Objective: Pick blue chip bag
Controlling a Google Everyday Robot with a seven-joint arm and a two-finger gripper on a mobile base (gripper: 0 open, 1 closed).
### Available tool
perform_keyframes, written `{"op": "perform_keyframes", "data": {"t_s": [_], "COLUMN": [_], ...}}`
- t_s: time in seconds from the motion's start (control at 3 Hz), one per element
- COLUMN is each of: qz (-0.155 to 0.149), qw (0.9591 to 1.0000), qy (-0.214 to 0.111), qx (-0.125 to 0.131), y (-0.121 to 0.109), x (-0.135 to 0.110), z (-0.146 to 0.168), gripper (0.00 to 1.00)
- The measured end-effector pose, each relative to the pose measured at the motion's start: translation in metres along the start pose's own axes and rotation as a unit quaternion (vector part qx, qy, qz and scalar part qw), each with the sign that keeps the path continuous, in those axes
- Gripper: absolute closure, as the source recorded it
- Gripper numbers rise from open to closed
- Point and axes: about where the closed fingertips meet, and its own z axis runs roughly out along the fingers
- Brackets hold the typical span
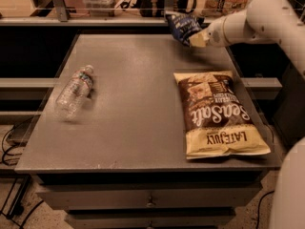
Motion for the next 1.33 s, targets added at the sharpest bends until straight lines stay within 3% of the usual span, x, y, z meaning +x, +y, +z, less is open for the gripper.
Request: {"op": "perform_keyframes", "data": {"t_s": [0.33, 0.67, 1.0, 1.33], "qz": [-0.054, -0.047, -0.040, -0.039], "qw": [0.9984, 0.9987, 0.9982, 0.9963], "qy": [-0.016, -0.020, -0.045, -0.077], "qx": [0.003, 0.000, 0.002, 0.002], "y": [0.006, 0.009, 0.012, 0.013], "x": [-0.024, -0.024, -0.037, -0.057], "z": [-0.014, -0.013, -0.020, -0.031], "gripper": [0.83, 0.82, 1.00, 1.00]}}
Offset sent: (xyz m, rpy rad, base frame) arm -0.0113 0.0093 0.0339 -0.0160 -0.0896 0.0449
